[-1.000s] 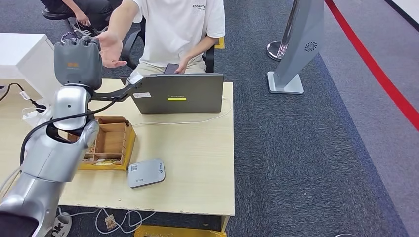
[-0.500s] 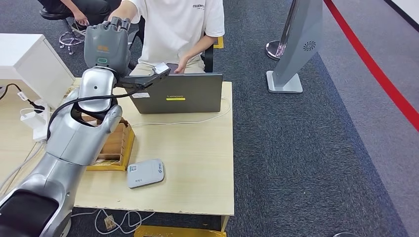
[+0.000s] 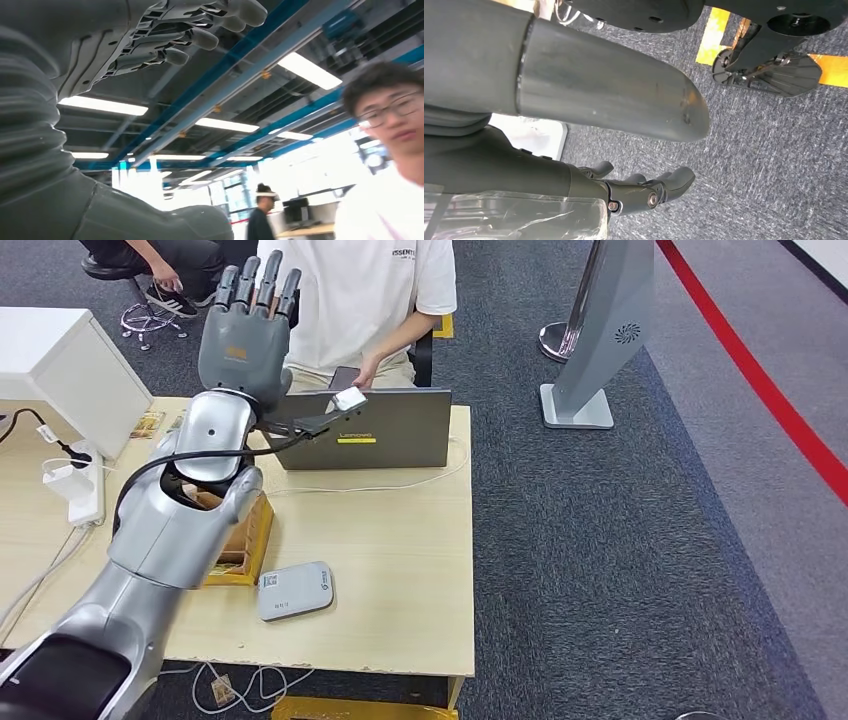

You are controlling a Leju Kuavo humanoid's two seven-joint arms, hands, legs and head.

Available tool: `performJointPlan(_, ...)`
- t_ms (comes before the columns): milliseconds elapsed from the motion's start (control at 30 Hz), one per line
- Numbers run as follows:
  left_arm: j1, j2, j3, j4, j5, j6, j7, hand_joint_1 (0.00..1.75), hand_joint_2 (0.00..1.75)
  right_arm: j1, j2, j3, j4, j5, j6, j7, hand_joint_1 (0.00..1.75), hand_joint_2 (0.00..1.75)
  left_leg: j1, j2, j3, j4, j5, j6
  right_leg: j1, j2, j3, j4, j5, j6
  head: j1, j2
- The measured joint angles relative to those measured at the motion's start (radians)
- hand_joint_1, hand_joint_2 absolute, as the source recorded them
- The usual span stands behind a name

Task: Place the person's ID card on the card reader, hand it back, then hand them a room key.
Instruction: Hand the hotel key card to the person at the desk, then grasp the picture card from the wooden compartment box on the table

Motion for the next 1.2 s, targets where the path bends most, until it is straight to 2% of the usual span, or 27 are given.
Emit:
performJointPlan(133,0.138,-0.023,-0.002,-0.144,0.000,0.027,-0.109,0.00,1.75,0.006,0.002,-0.019,0.003,-0.014,-0.003,0.000,0.00,0.00,-0.001,0.001,0.000,0.000,-0.001,0.000,0.000,0.001,0.000,0.000,0.000,0.000,0.000,0.000)
performJointPlan(233,0.237,-0.019,-0.008,-0.241,0.000,0.086,-0.164,0.00,1.75,0.010,0.004,-0.032,0.003,-0.022,-0.005,-0.001,0.00,0.00,-0.001,0.001,0.000,-0.001,-0.001,0.000,0.000,0.001,0.000,0.000,-0.001,0.000,0.000,0.000)
performJointPlan(300,0.333,0.009,-0.012,-0.321,0.000,0.165,-0.186,0.00,1.75,0.010,0.006,-0.041,0.003,-0.026,-0.010,-0.003,0.00,0.00,-0.001,0.004,0.002,-0.002,-0.002,-0.001,0.000,0.004,0.002,0.000,-0.001,0.000,0.001,0.000)
performJointPlan(467,0.673,0.115,-0.003,-0.505,0.001,0.405,-0.240,0.00,1.75,0.022,0.009,-0.067,0.003,-0.036,-0.020,-0.005,0.00,0.00,-0.001,0.007,0.004,-0.003,-0.005,-0.002,0.000,0.006,0.002,0.000,-0.006,-0.002,-0.002,0.000)
performJointPlan(567,0.849,0.134,0.045,-0.564,0.002,0.464,-0.277,0.00,1.75,0.023,0.009,-0.082,0.003,-0.039,-0.021,-0.007,0.00,0.00,-0.001,0.006,0.003,-0.004,-0.006,-0.002,0.000,0.005,0.001,0.000,-0.007,-0.002,-0.002,0.000)
performJointPlan(633,0.930,0.134,0.094,-0.585,0.002,0.479,-0.293,0.00,1.75,0.024,0.009,-0.089,0.003,-0.038,-0.021,-0.009,0.00,0.00,-0.001,0.005,0.003,-0.004,-0.006,-0.002,0.000,0.003,0.001,0.000,-0.007,-0.002,-0.002,0.000)
performJointPlan(800,1.019,0.133,0.167,-0.606,0.002,0.491,-0.314,0.00,1.75,0.023,0.009,-0.098,0.002,-0.037,-0.021,-0.012,0.00,0.00,-0.001,0.003,0.003,-0.004,-0.005,-0.002,0.000,0.001,0.001,0.000,-0.007,-0.002,-0.002,0.000)
performJointPlan(967,1.054,0.132,0.207,-0.611,0.002,0.503,-0.325,0.00,1.75,0.024,0.009,-0.100,0.002,-0.025,-0.019,-0.012,0.00,0.00,-0.001,0.002,0.003,-0.004,-0.005,-0.002,0.000,0.001,0.002,0.000,-0.006,-0.002,-0.002,0.000)
performJointPlan(1200,1.074,0.115,0.330,-0.557,0.002,0.552,-0.330,0.00,1.75,0.023,0.010,-0.100,0.003,-0.002,-0.017,-0.010,0.00,0.00,-0.001,0.001,0.003,-0.004,-0.005,-0.002,0.000,0.000,0.002,0.000,-0.007,-0.002,-0.002,0.000)
